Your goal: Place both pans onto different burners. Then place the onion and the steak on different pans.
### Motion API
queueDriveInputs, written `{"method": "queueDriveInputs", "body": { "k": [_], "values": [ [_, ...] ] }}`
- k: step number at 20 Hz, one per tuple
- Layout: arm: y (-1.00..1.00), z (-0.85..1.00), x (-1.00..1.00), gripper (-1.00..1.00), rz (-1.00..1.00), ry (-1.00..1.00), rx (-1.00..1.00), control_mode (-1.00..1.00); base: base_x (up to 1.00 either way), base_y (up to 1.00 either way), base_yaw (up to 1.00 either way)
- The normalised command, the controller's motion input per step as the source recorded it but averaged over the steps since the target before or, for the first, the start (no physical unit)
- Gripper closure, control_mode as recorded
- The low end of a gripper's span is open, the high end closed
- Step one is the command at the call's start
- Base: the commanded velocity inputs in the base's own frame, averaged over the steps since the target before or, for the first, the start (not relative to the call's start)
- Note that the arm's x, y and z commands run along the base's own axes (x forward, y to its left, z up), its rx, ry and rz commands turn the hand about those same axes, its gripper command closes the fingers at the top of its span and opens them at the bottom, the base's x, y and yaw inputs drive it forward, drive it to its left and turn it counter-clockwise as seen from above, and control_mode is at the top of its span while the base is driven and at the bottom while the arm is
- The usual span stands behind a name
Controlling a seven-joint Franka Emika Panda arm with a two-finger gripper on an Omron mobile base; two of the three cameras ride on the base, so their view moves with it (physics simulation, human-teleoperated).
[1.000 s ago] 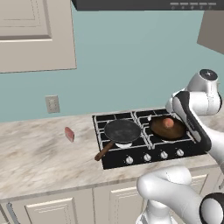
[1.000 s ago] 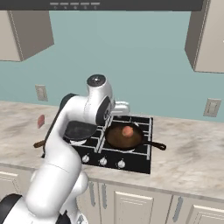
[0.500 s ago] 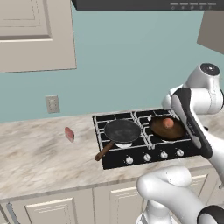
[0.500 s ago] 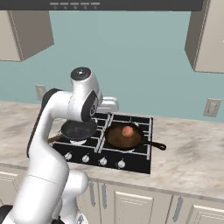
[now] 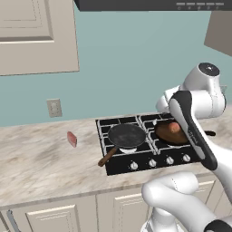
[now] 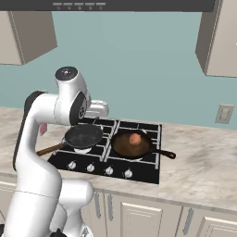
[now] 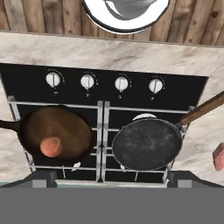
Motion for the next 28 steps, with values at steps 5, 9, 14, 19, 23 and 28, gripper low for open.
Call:
{"method": "queueDriveInputs", "body": {
  "k": [5, 9, 14, 19, 23, 28],
  "values": [
    [0.68, 0.02, -0.12, -1.00, 0.00, 0.00, 0.06, -1.00, 0.00, 0.00, 0.00],
    [0.70, 0.01, -0.13, -1.00, 0.00, 0.00, 0.05, -1.00, 0.00, 0.00, 0.00],
    [0.71, 0.00, -0.12, -1.00, 0.00, -0.01, 0.05, -1.00, 0.00, 0.00, 0.00],
    [0.70, 0.00, -0.04, -1.00, 0.00, -0.01, 0.05, -1.00, 0.00, 0.00, 0.00],
    [0.72, 0.00, -0.02, -1.00, 0.00, 0.00, 0.02, -1.00, 0.00, 0.00, 0.00],
    [0.68, -0.06, 0.00, -1.00, 0.00, 0.00, 0.01, -1.00, 0.00, 0.00, 0.00]
  ]
}}
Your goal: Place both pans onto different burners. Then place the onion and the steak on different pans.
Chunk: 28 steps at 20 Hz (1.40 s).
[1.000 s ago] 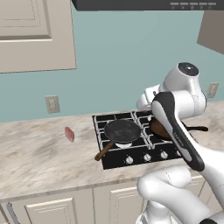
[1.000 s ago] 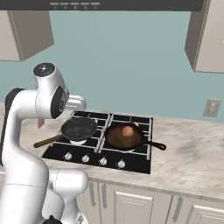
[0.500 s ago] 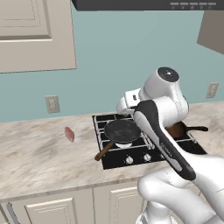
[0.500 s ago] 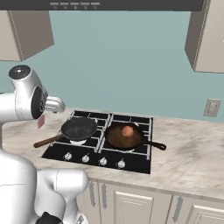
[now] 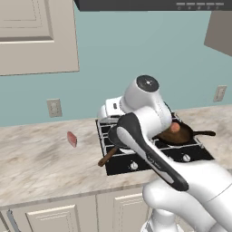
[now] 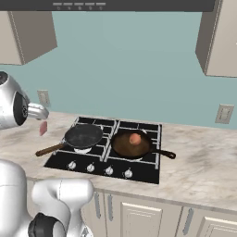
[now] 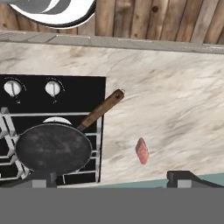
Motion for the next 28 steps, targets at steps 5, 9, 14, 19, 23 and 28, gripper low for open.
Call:
{"method": "queueDriveInputs", "body": {
  "k": [5, 9, 14, 19, 23, 28],
  "values": [
    [0.54, -0.13, 0.00, -1.00, 0.00, 0.00, 0.01, -1.00, 0.00, 0.00, 0.00],
    [0.47, -0.19, 0.01, -1.00, 0.00, 0.00, 0.02, -1.00, 0.00, 0.00, 0.00],
    [0.28, -0.31, 0.11, -1.00, 0.00, 0.00, 0.05, -1.00, 0.00, 0.00, 0.00],
    [0.02, -0.17, 0.18, -1.00, 0.00, -0.03, 0.06, -1.00, 0.00, 0.00, 0.00],
    [-0.01, -0.10, 0.20, -1.00, 0.00, -0.02, 0.06, -1.00, 0.00, 0.00, 0.00],
    [0.00, -0.13, 0.30, -1.00, 0.07, 0.02, 0.02, -1.00, 0.00, 0.00, 0.00]
  ]
}}
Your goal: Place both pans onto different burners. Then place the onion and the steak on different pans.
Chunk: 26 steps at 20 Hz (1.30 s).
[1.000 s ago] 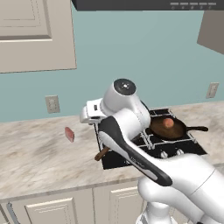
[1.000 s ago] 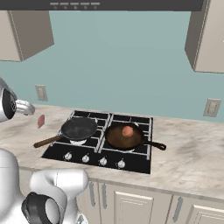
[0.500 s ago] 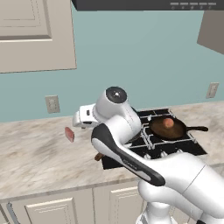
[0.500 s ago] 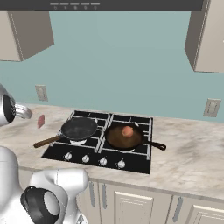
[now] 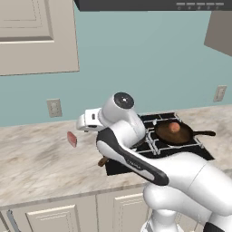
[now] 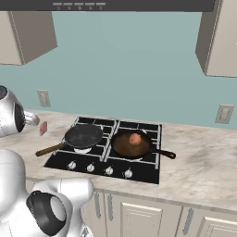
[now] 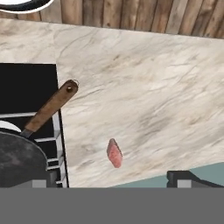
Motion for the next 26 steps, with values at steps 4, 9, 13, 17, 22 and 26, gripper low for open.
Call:
{"method": "queueDriveInputs", "body": {
  "k": [4, 9, 13, 17, 22, 26],
  "values": [
    [0.04, -0.03, 0.15, -1.00, 0.12, 0.09, -0.01, -1.00, 0.00, 0.00, 0.00],
    [0.17, 0.00, 0.01, -1.00, 0.07, 0.10, -0.09, -1.00, 0.00, 0.00, 0.00],
    [0.31, -0.04, -0.03, -1.00, 0.00, 0.02, -0.13, -1.00, 0.00, 0.00, 0.00],
    [0.14, -0.11, -0.02, -1.00, 0.00, 0.00, -0.10, -1.00, 0.00, 0.00, 0.00],
    [0.00, -0.10, 0.03, -1.00, 0.00, 0.00, -0.06, -1.00, 0.00, 0.00, 0.00],
    [0.00, -0.16, 0.12, -1.00, 0.00, 0.00, -0.06, -1.00, 0.00, 0.00, 0.00]
  ]
}}
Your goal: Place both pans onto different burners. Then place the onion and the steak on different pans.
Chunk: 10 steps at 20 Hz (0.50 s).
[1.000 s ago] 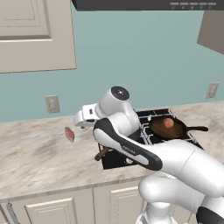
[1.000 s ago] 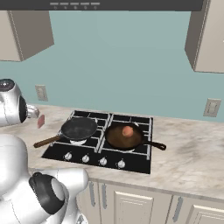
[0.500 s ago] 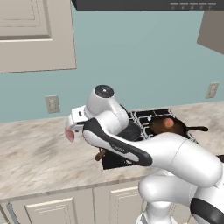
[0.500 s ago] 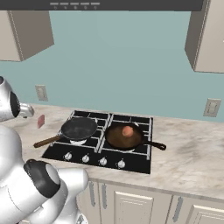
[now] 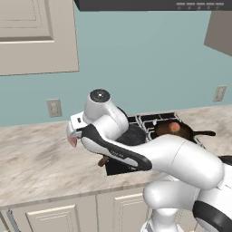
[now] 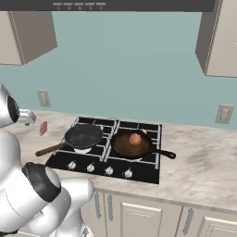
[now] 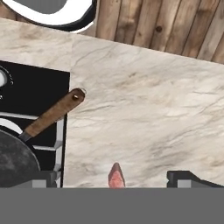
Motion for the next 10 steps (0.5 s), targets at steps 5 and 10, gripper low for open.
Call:
{"method": "queueDriveInputs", "body": {
  "k": [5, 10],
  "values": [
    [0.00, -0.18, 0.13, -1.00, 0.00, 0.00, -0.05, -1.00, 0.00, 0.00, 0.00],
    [0.00, -0.17, 0.14, -1.00, 0.00, 0.00, -0.01, -1.00, 0.00, 0.00, 0.00]
  ]
}}
